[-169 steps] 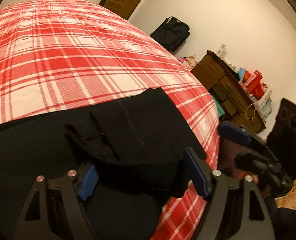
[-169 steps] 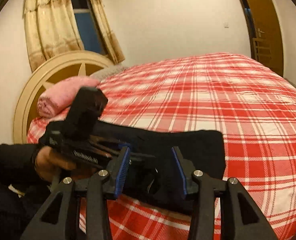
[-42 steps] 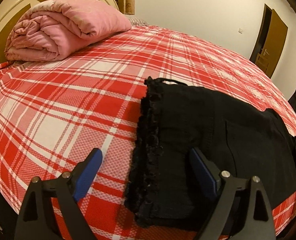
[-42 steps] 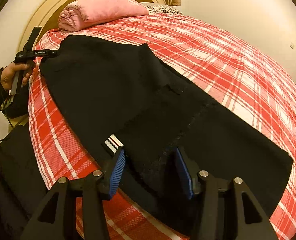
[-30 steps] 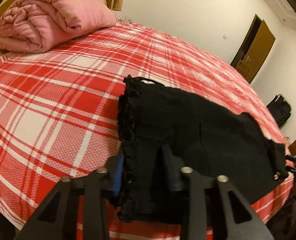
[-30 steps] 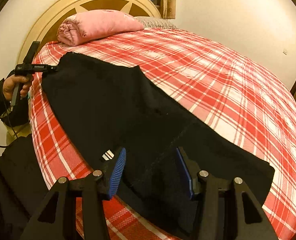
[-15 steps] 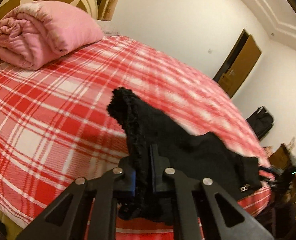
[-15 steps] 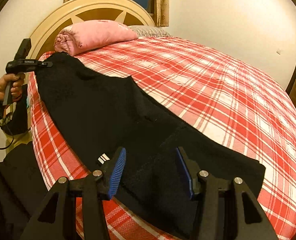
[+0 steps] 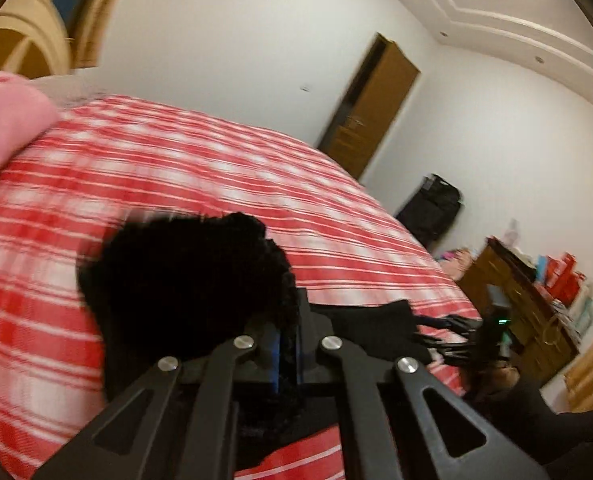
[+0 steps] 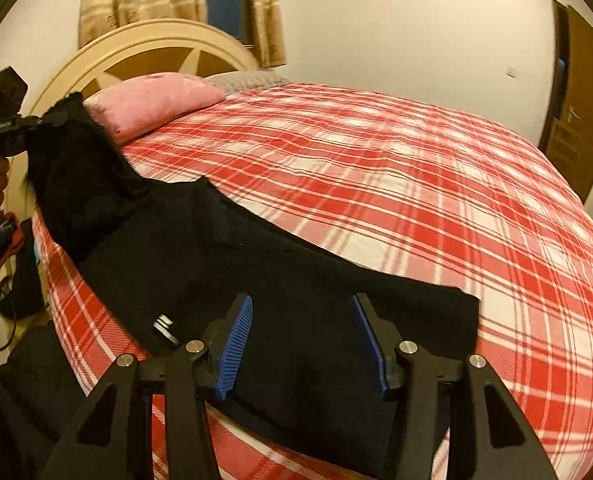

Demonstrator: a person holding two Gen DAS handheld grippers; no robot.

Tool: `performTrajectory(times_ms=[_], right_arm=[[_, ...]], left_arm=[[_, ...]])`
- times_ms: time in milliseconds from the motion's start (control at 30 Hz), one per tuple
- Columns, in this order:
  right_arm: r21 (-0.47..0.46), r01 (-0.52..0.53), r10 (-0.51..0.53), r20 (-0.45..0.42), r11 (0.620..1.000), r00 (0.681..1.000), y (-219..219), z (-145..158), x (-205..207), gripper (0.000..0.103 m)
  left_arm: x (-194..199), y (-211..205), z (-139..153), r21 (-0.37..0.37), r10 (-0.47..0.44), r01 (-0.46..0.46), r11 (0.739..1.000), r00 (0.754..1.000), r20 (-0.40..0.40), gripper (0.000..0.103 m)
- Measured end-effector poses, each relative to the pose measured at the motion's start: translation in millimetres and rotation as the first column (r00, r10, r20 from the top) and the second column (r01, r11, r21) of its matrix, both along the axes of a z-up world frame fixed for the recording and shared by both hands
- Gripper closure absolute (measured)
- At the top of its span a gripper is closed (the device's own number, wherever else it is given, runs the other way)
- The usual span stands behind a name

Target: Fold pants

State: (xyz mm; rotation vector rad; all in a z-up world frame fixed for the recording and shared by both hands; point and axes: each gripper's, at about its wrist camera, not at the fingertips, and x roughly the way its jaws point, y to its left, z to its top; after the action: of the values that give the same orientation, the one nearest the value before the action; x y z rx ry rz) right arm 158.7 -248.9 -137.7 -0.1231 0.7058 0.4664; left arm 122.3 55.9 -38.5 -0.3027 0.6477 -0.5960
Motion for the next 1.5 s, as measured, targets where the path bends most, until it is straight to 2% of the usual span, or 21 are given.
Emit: performTrajectory(times_ms=[100, 167, 267, 333, 433, 500, 567, 733, 767, 833, 867, 933, 967, 1000, 1033, 1100, 1133, 1167, 1233, 1400, 1500], right_arm=[[0.036, 0.044, -0.044, -0.009, 0.998, 0.999, -14.9, -1.2, 0.4, 0.05], [0.076, 0.073, -0.072, -0.011, 0.994, 0.997, -24.8, -0.6, 0.2, 0.05], [0.115, 0.099, -0.097, -0.02, 0.988, 0.995, -33.5, -2.6, -0.4, 0.05], [0.13, 0.103, -0.1, -0.027, 0.986, 0.995, -36.9, -7.3, -1.2, 0.05], [0.132, 0.1, -0.093, -0.052, 0.986, 0.994, -36.7, -17.3, 3.3, 0.05], [0.129, 0.098, -0.09, -0.061, 0.987, 0.994, -35.8, -22.8, 4.2, 0.05], [0.135, 0.094, -0.086, -0.064, 0.986, 0.994, -35.6, -24.5, 3.5, 0.05], [0.138, 0.083, -0.074, -0.07, 0.987, 0.995, -27.7, -28.3, 5.9, 0.05], [0.127, 0.074, -0.066, -0.069, 0.989, 0.995, -22.7, -28.9, 5.1, 0.05], [0.099, 0.048, -0.042, -0.064, 0.994, 0.997, -11.1, -29.3, 3.6, 0.05], [0.086, 0.028, -0.023, -0.06, 0.996, 0.998, -3.0, -29.5, 1.7, 0.05], [0.078, -0.007, 0.012, -0.067, 0.997, 0.998, 10.2, -29.7, 1.0, 0.05], [0.077, -0.021, 0.026, -0.07, 0.997, 0.997, 15.5, -29.4, 0.2, 0.05], [0.074, -0.044, 0.05, -0.073, 0.996, 0.996, 23.6, -28.6, -0.3, 0.05], [0.068, -0.065, 0.069, -0.074, 0.996, 0.995, 31.0, -27.7, -1.5, 0.05], [0.052, -0.124, 0.127, -0.071, 0.991, 0.989, 50.5, -25.2, -5.5, 0.05], [0.044, -0.15, 0.153, -0.074, 0.988, 0.985, 59.0, -24.6, -6.7, 0.05], [0.03, -0.19, 0.192, -0.083, 0.981, 0.978, 72.5, -24.9, -7.0, 0.05], [-0.003, -0.249, 0.247, -0.09, 0.969, 0.965, 95.0, -25.0, -7.8, 0.05], [-0.049, -0.401, 0.396, -0.089, 0.915, 0.914, 159.6, -17.4, -10.8, 0.05], [-0.081, -0.492, 0.486, -0.078, 0.867, 0.87, 207.2, -9.1, -12.7, 0.05]], left_arm=[[9.7, -40.7, 4.8, 0.018, -0.077, 0.077, 0.997, 0.997, 0.009, 0.099], [20.1, -62.9, -0.9, 0.021, -0.118, 0.118, 0.993, 0.993, -0.007, 0.099], [31.3, -89.1, -12.7, 0.066, -0.165, 0.167, 0.984, 0.986, -0.039, 0.099], [32.2, -89.0, -17.1, 0.112, -0.149, 0.152, 0.982, 0.988, -0.043, 0.099], [35.6, -85.9, -16.9, 0.135, -0.132, 0.139, 0.981, 0.989, -0.062, 0.098], [32.2, -75.3, -9.9, 0.167, -0.125, 0.13, 0.977, 0.991, -0.044, 0.098], [27.7, -56.5, 1.1, 0.152, -0.11, 0.113, 0.982, 0.993, -0.029, 0.098], [11.7, 25.2, 30.3, 0.181, 0.068, -0.078, 0.98, 0.996, 0.062, 0.098], [9.3, 42.6, 35.1, 0.196, 0.109, -0.122, 0.973, 0.991, 0.079, 0.098], [6.3, 70.2, 37.7, 0.291, 0.188, -0.218, 0.932, 0.974, 0.129, 0.096], [8.8, 84.6, 34.7, 0.317, 0.223, -0.258, 0.913, 0.964, 0.141, 0.093], [22.8, 121.6, 17.1, 0.295, 0.278, -0.287, 0.911, 0.958, 0.071, 0.086], [31.9, 145.0, 1.5, 0.299, 0.321, -0.309, 0.903, 0.947, 0.01, 0.083], [34.3, 157.8, -7.9, 0.301, 0.351, -0.33, 0.895, 0.936, -0.016, 0.076], [32.8, 169.3, -16.5, 0.294, 0.377, -0.352, 0.889, 0.925, -0.033, 0.075], [23.1, 190.6, -35.3, 0.298, 0.442, -0.411, 0.862, 0.896, -0.043, 0.054], [17.2, 197.6, -43.1, 0.302, 0.464, -0.428, 0.851, 0.884, -0.054, 0.047], [7.0, 206.7, -53.0, 0.287, 0.48, -0.443, 0.85, 0.874, -0.072, 0.036], [-4.0, 211.9, -66.2, 0.261, 0.476, -0.438, 0.86, 0.873, -0.103, 0.036], [-45.5, 191.5, -97.6, 0.245, 0.365, -0.324, 0.914, 0.92, -0.145, 0.036], [-62.1, 176.2, -112.1, 0.218, 0.311, -0.271, 0.938, 0.934, -0.177, 0.04]])
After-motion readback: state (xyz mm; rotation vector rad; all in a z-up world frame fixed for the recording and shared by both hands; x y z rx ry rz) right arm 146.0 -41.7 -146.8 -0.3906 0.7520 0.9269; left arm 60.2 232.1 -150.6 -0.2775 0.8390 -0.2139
